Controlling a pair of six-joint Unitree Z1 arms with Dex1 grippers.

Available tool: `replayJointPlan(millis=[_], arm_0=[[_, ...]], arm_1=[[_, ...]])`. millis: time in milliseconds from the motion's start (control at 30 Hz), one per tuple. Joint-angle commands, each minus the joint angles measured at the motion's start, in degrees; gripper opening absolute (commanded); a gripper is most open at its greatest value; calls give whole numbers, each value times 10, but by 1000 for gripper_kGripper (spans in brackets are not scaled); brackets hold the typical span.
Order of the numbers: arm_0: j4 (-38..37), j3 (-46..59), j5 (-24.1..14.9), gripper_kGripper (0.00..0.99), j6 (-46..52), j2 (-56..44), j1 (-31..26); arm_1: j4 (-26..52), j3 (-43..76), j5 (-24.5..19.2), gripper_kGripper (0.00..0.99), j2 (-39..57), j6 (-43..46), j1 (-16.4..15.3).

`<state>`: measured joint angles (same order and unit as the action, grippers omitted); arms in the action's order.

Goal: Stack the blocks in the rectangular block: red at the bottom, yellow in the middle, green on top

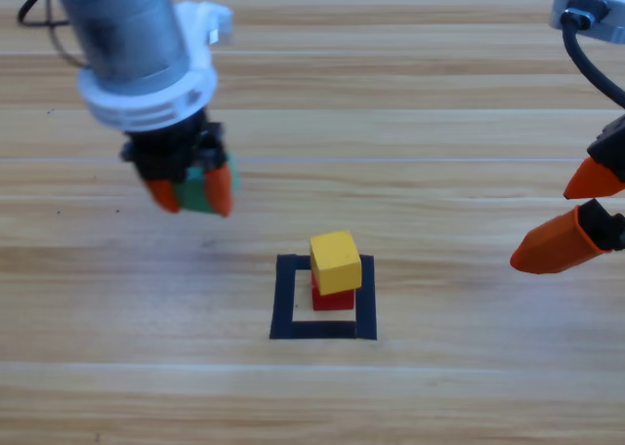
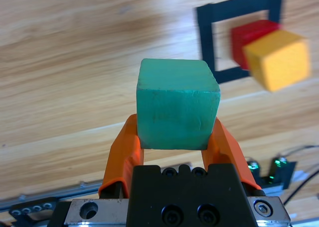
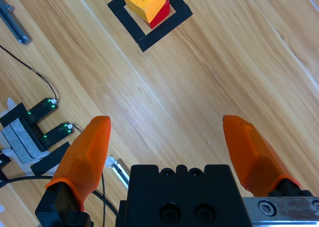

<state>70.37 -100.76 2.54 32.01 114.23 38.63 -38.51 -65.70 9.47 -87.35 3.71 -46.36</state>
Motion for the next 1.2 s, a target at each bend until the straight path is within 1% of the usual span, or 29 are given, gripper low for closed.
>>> replayJointPlan(millis=[33, 167, 333, 467, 767, 900, 1200], arm_0=[[29, -41, 20, 75, 38, 22, 49], [37, -60, 32, 75, 86, 36, 49], [42, -73, 32, 75, 162, 43, 50], [42, -77, 20, 75, 227, 43, 58], [63, -144, -5, 75, 235, 107, 94], [78, -182, -8, 75, 222, 139, 107], [83, -206, -10, 75, 200, 171, 112]], arm_1=[[-4, 13, -9, 990, -28, 1, -4], [-4, 15, -8, 990, -28, 2, -4], [-4, 15, -6, 990, -31, 2, -4], [-4, 15, -7, 990, -31, 1, -4], [-4, 18, -6, 990, -31, 2, -4], [-4, 20, -5, 990, -31, 2, -4], [-4, 22, -4, 990, -30, 4, -4]])
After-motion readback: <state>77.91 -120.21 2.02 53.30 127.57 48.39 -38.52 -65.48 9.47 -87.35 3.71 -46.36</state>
